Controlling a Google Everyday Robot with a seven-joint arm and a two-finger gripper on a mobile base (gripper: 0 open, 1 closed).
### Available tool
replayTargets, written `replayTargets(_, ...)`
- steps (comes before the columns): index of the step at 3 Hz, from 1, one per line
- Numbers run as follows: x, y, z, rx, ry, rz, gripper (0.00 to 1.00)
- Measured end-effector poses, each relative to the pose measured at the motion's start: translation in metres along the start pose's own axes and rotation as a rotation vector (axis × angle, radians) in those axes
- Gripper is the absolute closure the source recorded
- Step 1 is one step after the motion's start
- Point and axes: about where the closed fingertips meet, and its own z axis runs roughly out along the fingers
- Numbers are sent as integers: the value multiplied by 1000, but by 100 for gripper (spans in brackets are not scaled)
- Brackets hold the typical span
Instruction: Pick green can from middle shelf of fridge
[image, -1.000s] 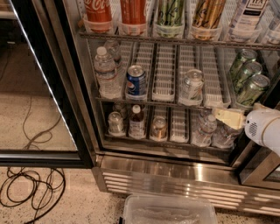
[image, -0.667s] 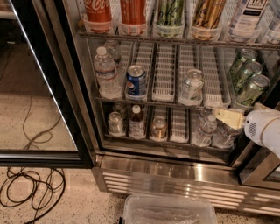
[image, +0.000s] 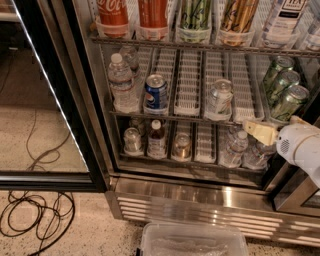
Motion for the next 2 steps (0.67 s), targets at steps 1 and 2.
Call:
replayTargets(1, -1, -5, 5, 6, -38, 7, 22)
replayTargets(2, -3, -9, 7, 19, -79, 15, 22)
